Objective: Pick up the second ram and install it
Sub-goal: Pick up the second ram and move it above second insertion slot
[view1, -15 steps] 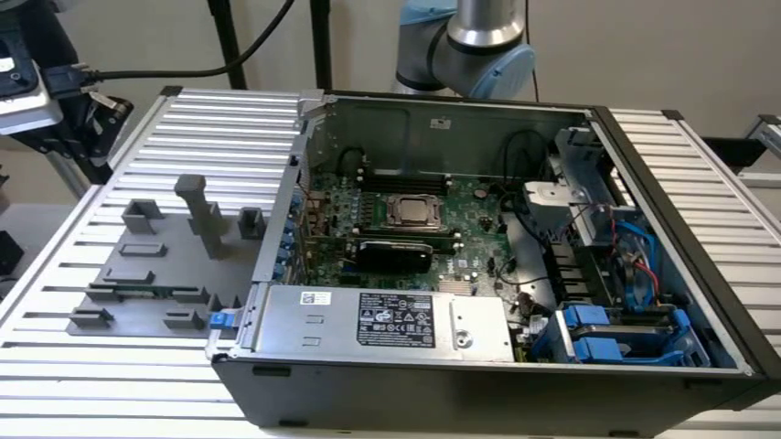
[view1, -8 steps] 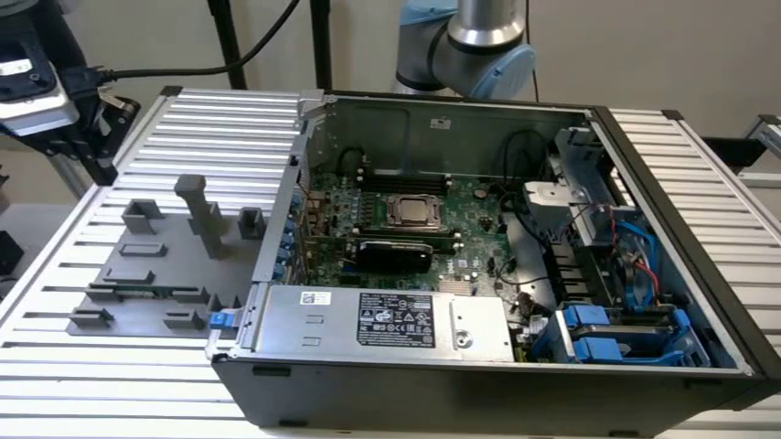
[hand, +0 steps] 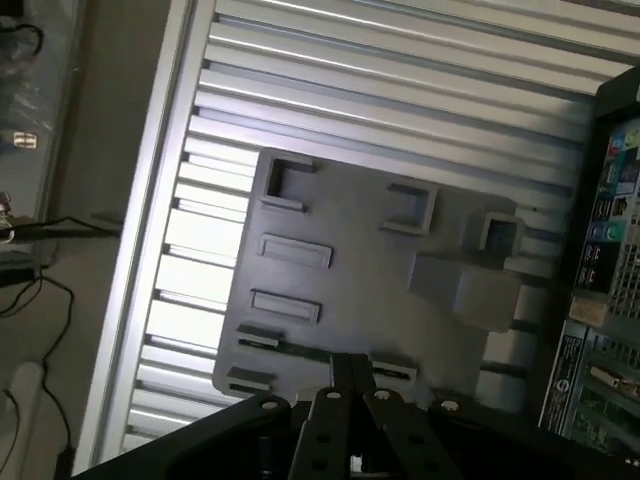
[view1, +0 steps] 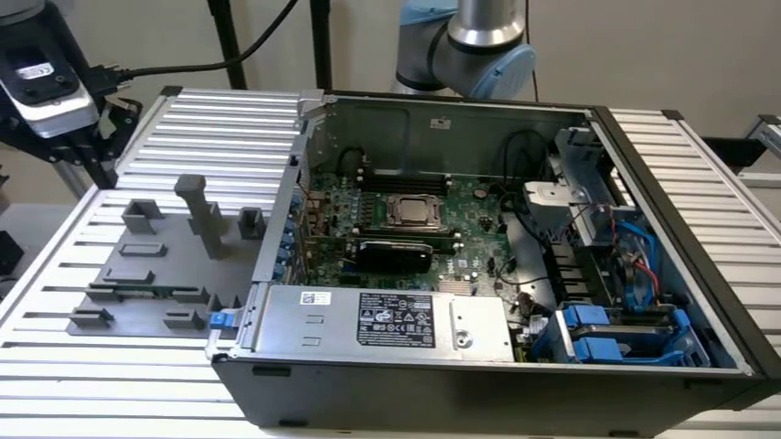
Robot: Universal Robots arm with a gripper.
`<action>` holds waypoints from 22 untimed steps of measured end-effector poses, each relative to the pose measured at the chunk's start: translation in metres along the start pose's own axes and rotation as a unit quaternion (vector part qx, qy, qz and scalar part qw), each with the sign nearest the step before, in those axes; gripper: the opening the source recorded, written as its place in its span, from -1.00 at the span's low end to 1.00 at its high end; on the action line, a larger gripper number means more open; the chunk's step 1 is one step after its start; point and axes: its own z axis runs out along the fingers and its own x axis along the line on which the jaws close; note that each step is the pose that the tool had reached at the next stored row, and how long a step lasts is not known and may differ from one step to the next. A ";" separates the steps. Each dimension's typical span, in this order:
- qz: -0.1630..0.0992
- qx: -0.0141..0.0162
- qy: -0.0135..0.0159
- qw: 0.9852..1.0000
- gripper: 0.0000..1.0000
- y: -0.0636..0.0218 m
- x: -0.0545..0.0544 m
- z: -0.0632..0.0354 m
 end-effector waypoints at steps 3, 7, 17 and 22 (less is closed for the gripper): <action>-0.028 0.000 0.001 1.000 -1.00 -0.0001 0.000 0.0018; -0.064 0.000 0.003 0.998 -1.00 -0.0002 0.000 0.0041; -0.154 -0.001 0.007 0.988 -1.00 -0.0004 0.000 0.0095; -0.199 -0.001 0.009 0.980 -1.00 -0.0005 0.000 0.0121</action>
